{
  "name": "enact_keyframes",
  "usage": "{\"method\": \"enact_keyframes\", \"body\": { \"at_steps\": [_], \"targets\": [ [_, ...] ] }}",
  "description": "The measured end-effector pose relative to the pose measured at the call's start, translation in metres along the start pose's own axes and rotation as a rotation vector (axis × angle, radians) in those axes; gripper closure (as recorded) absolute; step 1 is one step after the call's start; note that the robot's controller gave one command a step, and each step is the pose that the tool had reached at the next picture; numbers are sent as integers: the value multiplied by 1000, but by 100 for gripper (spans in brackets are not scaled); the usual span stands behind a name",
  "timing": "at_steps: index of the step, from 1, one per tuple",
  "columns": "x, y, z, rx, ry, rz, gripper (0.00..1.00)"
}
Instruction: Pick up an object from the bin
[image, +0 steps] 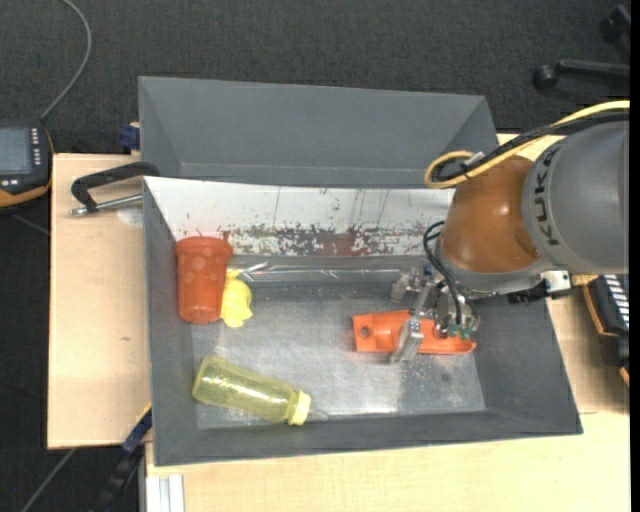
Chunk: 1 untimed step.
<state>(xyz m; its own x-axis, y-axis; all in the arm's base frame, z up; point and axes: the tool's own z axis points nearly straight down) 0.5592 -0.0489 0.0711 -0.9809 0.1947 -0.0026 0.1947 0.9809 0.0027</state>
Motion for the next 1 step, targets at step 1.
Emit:
{"method": "enact_keyframes", "body": {
  "at_steps": [1],
  "targets": [
    [-5, -9, 2, 1, -4, -100, 0]
  ]
}}
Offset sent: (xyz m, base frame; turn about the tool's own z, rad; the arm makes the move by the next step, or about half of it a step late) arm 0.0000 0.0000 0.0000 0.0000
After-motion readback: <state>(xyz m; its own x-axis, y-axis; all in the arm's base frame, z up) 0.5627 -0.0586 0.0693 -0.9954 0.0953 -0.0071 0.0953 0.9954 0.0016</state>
